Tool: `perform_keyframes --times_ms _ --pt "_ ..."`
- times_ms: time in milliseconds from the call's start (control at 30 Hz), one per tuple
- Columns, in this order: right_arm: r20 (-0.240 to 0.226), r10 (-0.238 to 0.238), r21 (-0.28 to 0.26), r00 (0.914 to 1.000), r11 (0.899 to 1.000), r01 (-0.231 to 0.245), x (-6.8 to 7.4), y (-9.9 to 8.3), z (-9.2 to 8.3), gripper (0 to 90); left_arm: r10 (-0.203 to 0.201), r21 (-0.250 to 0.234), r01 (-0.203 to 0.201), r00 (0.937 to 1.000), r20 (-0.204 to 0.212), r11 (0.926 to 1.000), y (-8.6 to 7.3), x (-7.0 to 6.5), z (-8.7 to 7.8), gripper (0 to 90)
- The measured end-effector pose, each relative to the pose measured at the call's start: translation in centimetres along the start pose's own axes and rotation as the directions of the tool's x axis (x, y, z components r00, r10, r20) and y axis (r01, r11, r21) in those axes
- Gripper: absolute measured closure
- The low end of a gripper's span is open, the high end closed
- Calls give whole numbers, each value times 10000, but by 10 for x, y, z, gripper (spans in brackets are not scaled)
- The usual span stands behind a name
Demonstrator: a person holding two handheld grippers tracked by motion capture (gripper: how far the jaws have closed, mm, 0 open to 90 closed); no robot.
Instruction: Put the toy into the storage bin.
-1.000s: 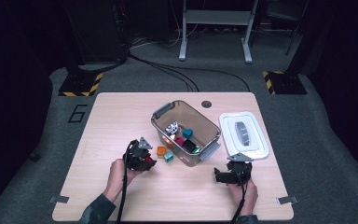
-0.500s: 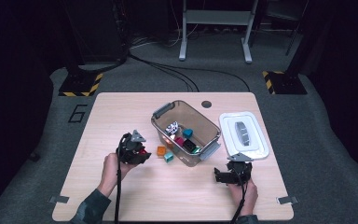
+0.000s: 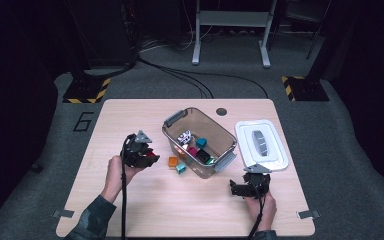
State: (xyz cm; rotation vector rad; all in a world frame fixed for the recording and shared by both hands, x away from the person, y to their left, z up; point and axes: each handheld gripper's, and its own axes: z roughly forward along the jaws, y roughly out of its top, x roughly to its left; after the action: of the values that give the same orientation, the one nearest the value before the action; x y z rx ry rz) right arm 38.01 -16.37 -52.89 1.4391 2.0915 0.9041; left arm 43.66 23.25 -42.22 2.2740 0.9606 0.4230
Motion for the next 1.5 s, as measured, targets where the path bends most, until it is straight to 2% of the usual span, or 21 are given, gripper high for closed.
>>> perform_keyframes --times_ms 100,233,500,933,1233,1300,1500 --pt "4 10 7 10000 10000 -10 0 0 0 43 -1 -86 1 10000 -14 10000 5 2 -5 587" --pt "6 -8 -6 10000 10000 8 0 0 0 42 229 -174 -229 9997 35 9996 15 3 -11 587" --pt "12 4 3 10000 10000 -4 0 0 0 43 493 -419 -500 9986 -183 9979 38 6 -21 587" --pt "7 -7 -1 10000 10000 7 0 0 0 43 782 -598 -797 9966 -279 9950 71 9 -25 587" --pt "9 -6 -3 10000 10000 6 0 0 0 43 982 -581 -995 9948 -253 9933 97 7 -18 587" --pt "4 13 5 10000 10000 -13 0 0 0 43 1133 -534 -1147 9932 -279 9920 102 6 -15 587" --pt "3 14 6 10000 10000 -14 0 0 0 42 1106 -493 -1110 9938 -116 9926 113 4 -5 587"
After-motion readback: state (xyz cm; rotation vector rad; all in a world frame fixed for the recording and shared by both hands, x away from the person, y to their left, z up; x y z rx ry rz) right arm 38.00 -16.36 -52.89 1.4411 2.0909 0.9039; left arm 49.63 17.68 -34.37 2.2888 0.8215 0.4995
